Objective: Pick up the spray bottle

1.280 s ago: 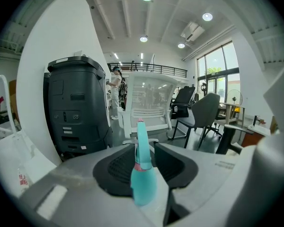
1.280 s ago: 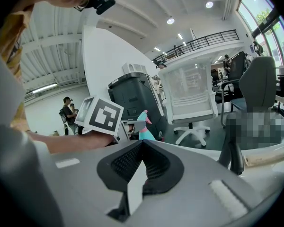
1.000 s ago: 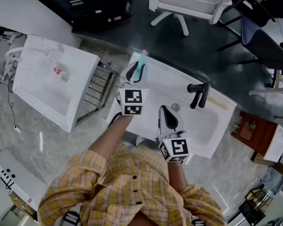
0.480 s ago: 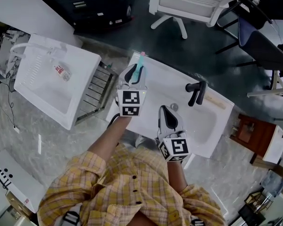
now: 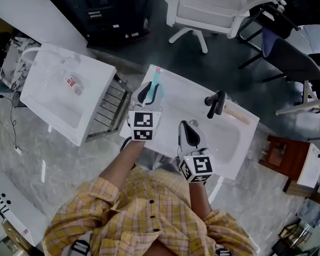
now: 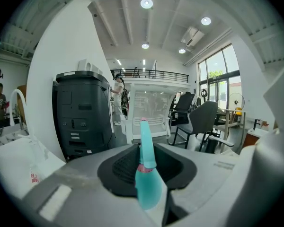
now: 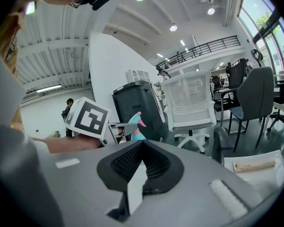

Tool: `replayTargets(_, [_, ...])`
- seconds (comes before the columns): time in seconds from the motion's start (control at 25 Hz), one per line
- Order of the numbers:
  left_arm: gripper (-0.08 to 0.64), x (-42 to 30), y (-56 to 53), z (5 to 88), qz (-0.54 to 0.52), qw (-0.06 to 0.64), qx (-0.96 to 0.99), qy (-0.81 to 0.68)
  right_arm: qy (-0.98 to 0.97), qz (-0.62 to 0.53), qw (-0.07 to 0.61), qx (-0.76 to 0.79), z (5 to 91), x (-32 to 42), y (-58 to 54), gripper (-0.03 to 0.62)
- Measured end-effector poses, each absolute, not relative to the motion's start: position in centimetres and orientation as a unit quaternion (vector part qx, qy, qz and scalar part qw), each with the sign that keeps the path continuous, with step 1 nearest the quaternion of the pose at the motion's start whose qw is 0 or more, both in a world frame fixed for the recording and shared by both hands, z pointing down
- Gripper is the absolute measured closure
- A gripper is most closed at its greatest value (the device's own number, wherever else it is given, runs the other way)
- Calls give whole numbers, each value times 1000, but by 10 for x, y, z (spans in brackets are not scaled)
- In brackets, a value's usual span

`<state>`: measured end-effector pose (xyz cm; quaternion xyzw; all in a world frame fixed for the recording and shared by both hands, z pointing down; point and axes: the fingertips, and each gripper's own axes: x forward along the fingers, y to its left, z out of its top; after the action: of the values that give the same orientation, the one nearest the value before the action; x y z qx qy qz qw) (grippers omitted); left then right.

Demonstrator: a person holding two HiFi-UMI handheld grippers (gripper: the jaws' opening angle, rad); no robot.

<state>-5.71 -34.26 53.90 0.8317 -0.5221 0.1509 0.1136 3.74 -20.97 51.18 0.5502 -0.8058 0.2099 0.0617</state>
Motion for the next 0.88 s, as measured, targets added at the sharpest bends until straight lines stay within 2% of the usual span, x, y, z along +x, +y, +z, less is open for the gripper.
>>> replayTargets(0.88, [468,-65,-253,468,116,78,842,-522,-813,172,32,555,458,49,-189,592])
